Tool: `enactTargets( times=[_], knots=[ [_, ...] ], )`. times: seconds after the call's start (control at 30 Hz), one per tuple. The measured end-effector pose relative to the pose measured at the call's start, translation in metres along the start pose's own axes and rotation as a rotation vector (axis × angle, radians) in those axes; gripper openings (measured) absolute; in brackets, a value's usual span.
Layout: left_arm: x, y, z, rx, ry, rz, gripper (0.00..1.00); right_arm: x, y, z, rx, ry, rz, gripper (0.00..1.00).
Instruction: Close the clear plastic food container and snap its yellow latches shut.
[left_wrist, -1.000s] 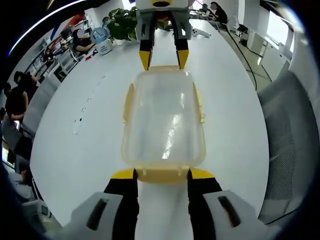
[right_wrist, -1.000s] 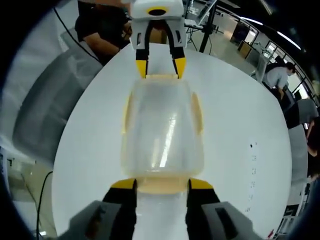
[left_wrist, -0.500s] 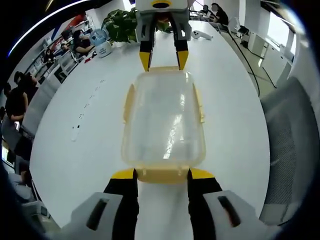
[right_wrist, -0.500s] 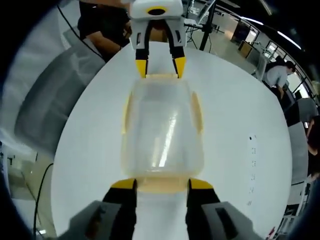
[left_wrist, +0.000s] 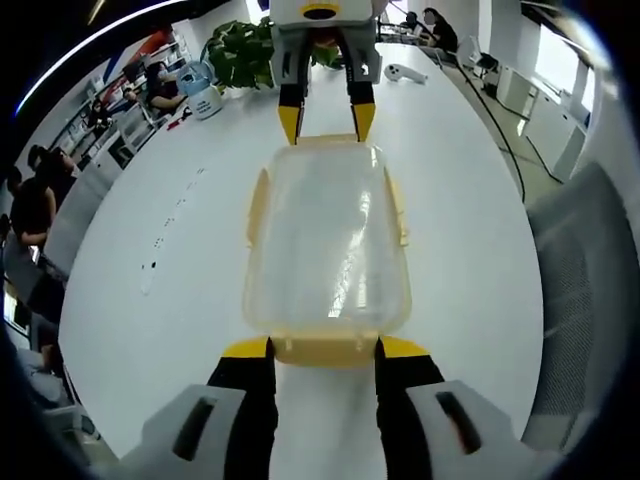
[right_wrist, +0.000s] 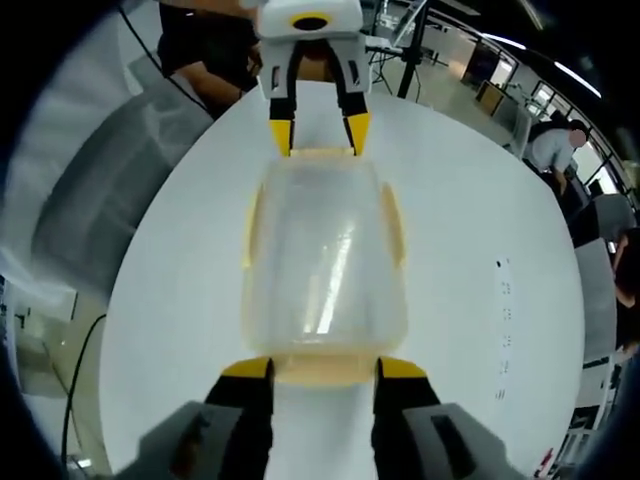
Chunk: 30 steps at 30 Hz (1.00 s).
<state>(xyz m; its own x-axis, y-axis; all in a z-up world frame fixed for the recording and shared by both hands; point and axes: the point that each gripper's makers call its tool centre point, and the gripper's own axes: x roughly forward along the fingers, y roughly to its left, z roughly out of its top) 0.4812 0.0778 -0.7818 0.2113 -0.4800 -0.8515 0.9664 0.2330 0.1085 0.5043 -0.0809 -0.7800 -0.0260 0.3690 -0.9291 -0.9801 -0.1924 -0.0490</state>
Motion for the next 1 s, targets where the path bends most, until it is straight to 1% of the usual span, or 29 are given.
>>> enactTargets(
  times=[0.17,0.3,0.4,0.73,1.0],
  knots=[
    [0.007,-0.002,0.007,-0.003,-0.006,0.0,0.36,-0.002,0.0,-0.01,-0.001,0.005,0.0,0.36],
    [0.012,-0.003,0.01,-0.003,-0.004,-0.001,0.36,-0.001,0.001,-0.015,0.0,0.01,0.001,0.36],
    [0.013,-0.002,0.01,-0.002,-0.004,0.002,0.36,0.001,-0.001,-0.018,-0.004,0.011,-0.005,0.36],
    [0.021,-0.003,0.007,-0.01,0.004,-0.013,0.36,0.01,0.0,-0.023,0.006,0.012,0.012,0.36],
    [0.021,-0.003,0.007,-0.021,-0.008,-0.025,0.36,0.013,-0.001,-0.024,0.021,0.001,0.015,0.36]
  ],
)
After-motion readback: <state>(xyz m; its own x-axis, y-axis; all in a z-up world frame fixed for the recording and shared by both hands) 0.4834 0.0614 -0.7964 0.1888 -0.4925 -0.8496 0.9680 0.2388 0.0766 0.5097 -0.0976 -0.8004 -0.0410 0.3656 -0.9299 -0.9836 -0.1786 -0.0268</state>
